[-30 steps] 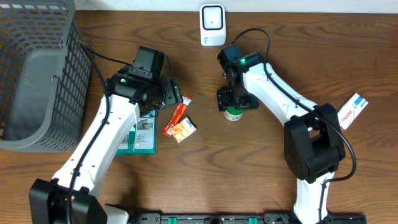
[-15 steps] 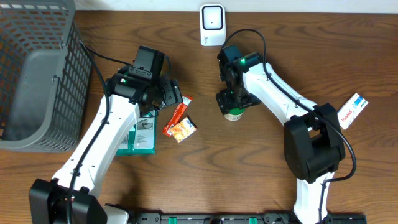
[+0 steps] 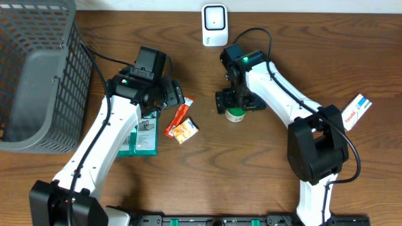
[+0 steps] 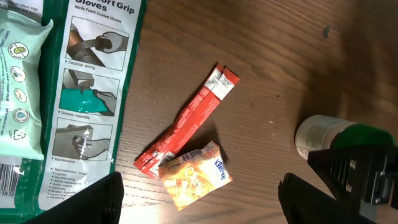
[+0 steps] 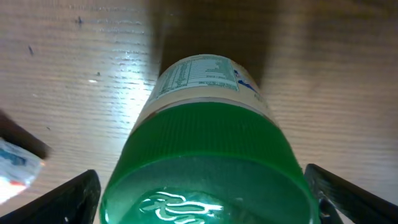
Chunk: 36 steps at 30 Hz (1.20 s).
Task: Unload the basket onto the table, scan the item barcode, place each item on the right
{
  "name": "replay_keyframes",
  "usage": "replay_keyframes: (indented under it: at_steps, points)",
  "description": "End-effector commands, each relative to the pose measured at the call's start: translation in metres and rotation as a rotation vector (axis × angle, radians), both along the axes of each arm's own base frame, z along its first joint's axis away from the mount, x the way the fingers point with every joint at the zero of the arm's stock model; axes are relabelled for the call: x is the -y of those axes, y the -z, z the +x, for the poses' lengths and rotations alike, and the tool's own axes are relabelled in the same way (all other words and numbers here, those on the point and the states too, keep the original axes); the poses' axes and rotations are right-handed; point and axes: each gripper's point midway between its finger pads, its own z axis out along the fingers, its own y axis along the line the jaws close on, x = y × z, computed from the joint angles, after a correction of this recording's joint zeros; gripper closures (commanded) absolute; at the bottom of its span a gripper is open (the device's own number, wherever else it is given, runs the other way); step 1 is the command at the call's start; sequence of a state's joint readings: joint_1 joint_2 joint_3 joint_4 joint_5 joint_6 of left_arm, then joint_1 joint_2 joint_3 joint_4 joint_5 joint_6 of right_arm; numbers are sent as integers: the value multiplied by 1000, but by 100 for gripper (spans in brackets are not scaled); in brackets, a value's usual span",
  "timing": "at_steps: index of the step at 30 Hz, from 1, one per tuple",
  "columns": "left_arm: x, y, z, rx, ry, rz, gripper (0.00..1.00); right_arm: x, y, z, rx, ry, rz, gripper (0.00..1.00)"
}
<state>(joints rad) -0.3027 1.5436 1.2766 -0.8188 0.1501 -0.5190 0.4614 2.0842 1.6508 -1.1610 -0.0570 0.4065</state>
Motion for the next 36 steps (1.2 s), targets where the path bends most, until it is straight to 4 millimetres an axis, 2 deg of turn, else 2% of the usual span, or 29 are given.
replay_keyframes:
  at_steps: [1,5,12,16,17,18,21,22,30,36]
  points:
    - [-4,4,-1,-8,1,19,19,-7,-3,3,4,97,26,11]
    - [-4,4,-1,-8,1,19,19,-5,-3,4,12,95,15,24]
    - [-4,4,-1,-8,1,19,18,5,-2,10,49,50,-47,33]
    - [-4,4,-1,-8,1,19,18,8,-2,14,72,-53,-60,43]
    - [-4,4,-1,-8,1,19,19,7,-2,15,74,-77,-59,42]
    - [-4,4,-1,-8,1,19,18,7,-2,15,74,-97,-59,37]
    - [-4,4,-1,-8,1,19,18,7,-2,14,73,-106,-59,7]
    - [-4,4,-1,-8,1,19,19,7,-2,14,73,-106,-59,1]
    - [-4,4,-1,-8,1,19,19,6,-1,13,66,-105,-50,1]
    - [-4,4,-1,-8,1,19,18,6,7,13,75,-105,-46,7]
